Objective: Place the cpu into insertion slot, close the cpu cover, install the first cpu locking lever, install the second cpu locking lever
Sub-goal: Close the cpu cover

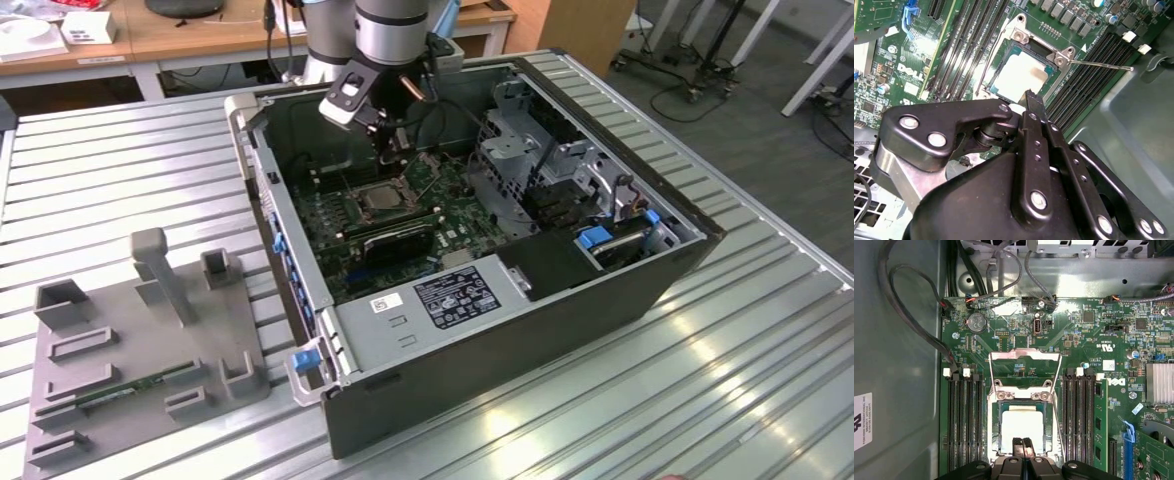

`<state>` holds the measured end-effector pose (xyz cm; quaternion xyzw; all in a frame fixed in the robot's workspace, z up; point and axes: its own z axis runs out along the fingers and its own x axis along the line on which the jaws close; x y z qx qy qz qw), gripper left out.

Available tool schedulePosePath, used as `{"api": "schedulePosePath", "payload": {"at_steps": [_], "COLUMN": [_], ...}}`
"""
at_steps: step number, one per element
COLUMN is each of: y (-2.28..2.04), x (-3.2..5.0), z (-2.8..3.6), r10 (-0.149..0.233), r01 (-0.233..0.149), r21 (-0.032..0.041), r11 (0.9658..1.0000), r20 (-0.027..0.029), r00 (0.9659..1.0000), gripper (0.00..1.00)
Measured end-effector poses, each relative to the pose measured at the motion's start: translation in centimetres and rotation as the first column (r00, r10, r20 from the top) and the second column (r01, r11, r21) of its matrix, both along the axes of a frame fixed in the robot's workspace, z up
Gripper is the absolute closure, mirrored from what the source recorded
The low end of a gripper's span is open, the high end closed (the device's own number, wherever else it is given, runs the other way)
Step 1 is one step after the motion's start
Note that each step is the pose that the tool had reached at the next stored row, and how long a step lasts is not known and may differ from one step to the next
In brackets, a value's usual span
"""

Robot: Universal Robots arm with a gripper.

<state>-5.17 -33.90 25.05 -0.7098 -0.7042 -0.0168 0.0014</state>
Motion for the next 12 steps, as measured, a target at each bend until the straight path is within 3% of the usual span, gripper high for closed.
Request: {"api": "schedulePosePath", "payload": {"at_steps": [12], "y": [0.00], "x": [0.00], "z": [1.51], "r10": [0.000], "r01": [0.000], "r21": [0.0001], "r11": [1.0000], "r20": [0.0001], "r00": [1.0000], "gripper": [0.89]}}
